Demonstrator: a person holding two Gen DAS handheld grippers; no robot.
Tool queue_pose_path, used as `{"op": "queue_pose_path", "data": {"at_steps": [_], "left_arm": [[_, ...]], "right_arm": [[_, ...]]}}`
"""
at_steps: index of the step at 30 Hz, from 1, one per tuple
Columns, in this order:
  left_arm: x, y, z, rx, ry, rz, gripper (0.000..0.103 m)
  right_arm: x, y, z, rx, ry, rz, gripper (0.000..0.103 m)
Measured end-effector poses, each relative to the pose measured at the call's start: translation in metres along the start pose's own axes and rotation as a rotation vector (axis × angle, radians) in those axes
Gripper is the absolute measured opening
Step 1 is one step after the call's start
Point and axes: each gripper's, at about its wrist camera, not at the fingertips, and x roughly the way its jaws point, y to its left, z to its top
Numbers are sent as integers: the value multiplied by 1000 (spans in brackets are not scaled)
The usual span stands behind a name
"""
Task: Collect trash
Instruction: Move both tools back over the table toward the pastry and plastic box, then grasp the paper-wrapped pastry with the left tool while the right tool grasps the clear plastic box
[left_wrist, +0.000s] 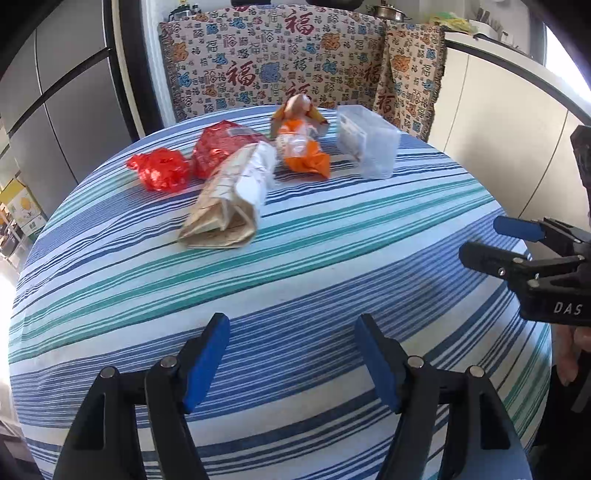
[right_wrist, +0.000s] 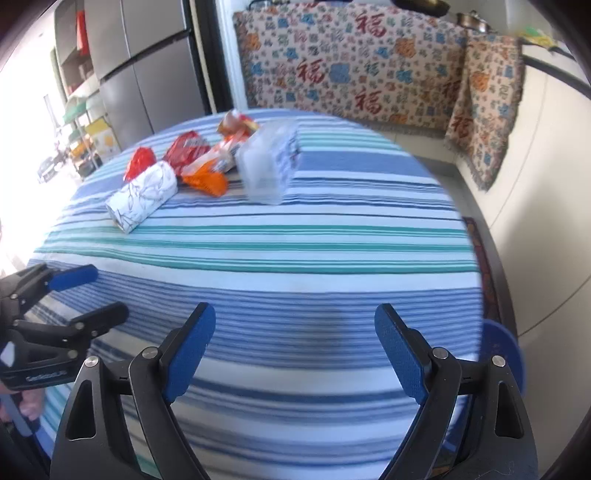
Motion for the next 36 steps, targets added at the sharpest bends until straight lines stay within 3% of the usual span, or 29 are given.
{"op": "queue_pose_path", "data": {"at_steps": [2,5,8,14,19,23,30,36], "left_arm": [[1,12,0,-14,-2,15,80],[3,26,0,-26,-6,18,81],[4,26,2,-14,-2,15,84],[11,26,10,3,7,2,92],[14,31,17,3,10,-8,91],[3,37,27,-11,-52,-52,91],[6,32,62,81,-91,-2,91],[32,32,78,129,-41,44,65]], "right_arm": [[16,12,3,1,28,-10,90],[26,18,10,-15,19,-41,91],[31,17,12,0,24,-55,98],[28,12,12,13,31,-62,103],[29,10,13,12,31,-65,103],[29,10,13,12,31,-64,103],[30,10,12,12,30,-64,103],[30,10,12,11,30,-64,103]]}}
